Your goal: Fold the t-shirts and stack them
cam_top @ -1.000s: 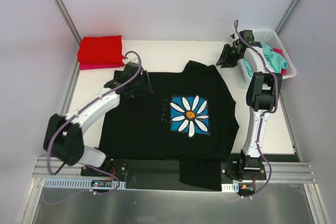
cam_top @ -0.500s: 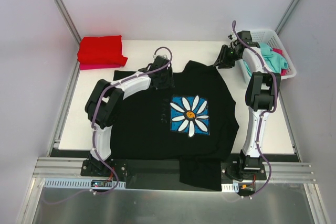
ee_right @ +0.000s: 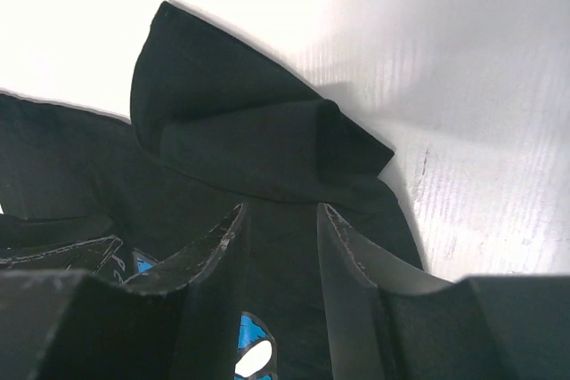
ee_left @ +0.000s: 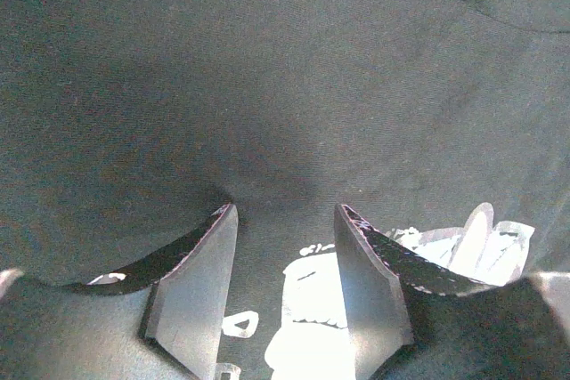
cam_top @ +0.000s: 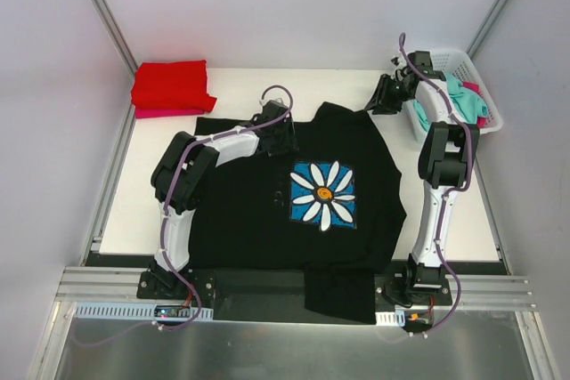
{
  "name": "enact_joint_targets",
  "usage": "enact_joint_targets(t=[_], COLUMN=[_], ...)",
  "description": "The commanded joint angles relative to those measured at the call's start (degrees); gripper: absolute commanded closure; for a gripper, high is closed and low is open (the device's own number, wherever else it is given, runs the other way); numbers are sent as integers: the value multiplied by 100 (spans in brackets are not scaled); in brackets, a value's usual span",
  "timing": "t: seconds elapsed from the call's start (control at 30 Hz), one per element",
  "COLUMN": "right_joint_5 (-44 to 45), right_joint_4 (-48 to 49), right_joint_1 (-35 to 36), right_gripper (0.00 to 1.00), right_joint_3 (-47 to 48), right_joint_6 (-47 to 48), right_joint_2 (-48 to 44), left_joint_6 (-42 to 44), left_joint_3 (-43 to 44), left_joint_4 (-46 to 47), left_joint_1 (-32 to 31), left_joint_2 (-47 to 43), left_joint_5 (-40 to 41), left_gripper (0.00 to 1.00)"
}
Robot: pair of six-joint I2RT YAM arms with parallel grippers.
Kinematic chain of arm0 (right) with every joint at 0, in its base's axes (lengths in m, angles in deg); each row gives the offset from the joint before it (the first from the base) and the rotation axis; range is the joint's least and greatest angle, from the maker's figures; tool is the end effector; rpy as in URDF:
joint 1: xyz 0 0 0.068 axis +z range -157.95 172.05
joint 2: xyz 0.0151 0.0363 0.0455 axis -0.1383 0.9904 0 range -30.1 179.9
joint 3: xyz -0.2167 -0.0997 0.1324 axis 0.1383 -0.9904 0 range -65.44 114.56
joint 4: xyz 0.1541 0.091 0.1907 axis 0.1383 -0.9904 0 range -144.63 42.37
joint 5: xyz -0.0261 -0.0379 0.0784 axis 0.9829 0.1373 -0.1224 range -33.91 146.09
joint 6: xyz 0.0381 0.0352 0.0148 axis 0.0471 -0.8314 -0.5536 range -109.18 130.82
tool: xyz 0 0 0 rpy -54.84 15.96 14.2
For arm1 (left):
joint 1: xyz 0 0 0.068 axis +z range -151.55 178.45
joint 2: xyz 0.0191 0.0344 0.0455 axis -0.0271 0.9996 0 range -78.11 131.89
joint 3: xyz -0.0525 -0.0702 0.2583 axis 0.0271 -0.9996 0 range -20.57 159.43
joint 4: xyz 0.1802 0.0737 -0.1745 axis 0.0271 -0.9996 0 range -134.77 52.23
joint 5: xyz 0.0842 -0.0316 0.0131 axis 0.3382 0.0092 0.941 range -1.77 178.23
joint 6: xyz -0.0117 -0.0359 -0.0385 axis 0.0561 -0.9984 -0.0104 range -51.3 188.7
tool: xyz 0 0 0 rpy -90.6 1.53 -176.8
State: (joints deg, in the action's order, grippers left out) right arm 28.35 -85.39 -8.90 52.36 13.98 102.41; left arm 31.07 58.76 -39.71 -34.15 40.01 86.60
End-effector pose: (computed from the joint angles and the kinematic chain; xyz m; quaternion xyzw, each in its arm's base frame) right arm 0.5151 0.0080 0.2202 -0.0948 0.9176 0.2156 0.3202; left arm 0.3836 -0.2465 0.1681 -0.0340 0.9083 -0.2503 0.3334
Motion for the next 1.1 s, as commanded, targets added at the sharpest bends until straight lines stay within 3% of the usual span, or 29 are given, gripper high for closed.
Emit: enact_joint_targets(t=[0.0,0.5,0.67,0.7,0.8,1.07], right_joint_5=[-187,-363,-521,-504,-591,-872], right_joint_4=[14,120,198,216,216,-170], right_joint_1=[-107,-107,-90,-72,-37,86], right_gripper=[61,57,71,86,99,99], right_joint_3=[498,367,314,288,287,-221], right_joint_6=[-78,-131,-219,-228,-245,53], right_joint_2=[-77,539,575,548,478,-49], left_joint_6=[-192,-210,-192,-192,-192,-201], left_joint_3=[-269,-392,-409,-418,-436,-515], left_joint_4=[-9,9,9,9,9,9], left_joint_1=[-36,-27,-27,-27,-27,-18], left_joint_2=[167,-44,-70,-79,-88,-132], left_joint_5=[-180,-110,-110,-110,-101,-74], left_gripper=[52,52,52,52,52,52])
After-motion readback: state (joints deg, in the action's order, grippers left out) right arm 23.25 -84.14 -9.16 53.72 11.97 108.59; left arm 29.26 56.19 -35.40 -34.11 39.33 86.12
